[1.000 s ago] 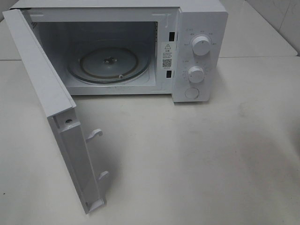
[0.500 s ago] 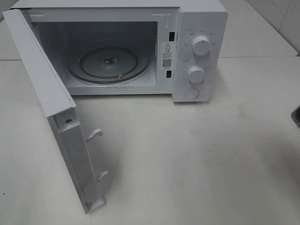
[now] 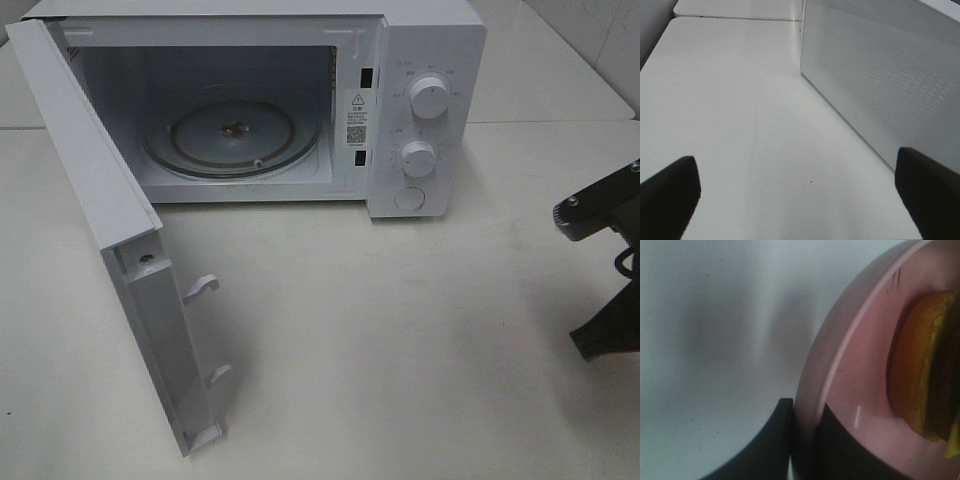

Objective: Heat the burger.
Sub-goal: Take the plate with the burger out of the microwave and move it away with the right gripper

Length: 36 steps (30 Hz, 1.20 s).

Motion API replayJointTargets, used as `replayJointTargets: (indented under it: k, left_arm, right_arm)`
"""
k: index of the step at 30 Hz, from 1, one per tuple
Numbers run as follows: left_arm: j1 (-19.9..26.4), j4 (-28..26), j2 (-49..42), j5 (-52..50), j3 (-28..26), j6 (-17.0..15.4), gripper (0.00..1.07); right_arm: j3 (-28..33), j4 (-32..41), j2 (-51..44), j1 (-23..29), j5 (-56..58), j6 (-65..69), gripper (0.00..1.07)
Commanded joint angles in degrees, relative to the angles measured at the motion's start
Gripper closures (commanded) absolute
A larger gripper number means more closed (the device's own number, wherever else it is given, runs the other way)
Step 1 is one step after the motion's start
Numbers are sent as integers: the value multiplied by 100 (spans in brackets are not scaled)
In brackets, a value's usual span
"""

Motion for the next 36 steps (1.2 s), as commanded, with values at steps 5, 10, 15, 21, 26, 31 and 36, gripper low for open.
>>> replayJointTargets:
  k: [5, 10, 15, 21, 26, 31, 36]
  left_arm:
    - [0, -34, -149, -52, 17, -6, 9]
    - [0, -34, -149, -52, 17, -6, 9]
    - [0, -34, -149, -52, 17, -6, 9]
    - [0, -34, -149, -52, 17, -6, 9]
    - [0, -34, -149, -52, 17, -6, 9]
    - [0, -34, -149, -52, 17, -6, 9]
    - [0, -34, -149, -52, 17, -6, 9]
  right_arm:
    - [-286, -350, 665, -189, 172, 269, 99]
    - [-384, -321, 1043, -561, -97, 361, 99]
    - [-384, -332, 1238, -802, -395, 424, 98]
    - [-384, -407, 1558, -1249, -779, 739, 96]
    - [-493, -584, 1914, -1547, -951, 1054, 94]
    - [-859, -636, 2183, -1690, -934, 1249, 89]
    - [-1169, -739, 2206, -1690, -957, 1238, 77]
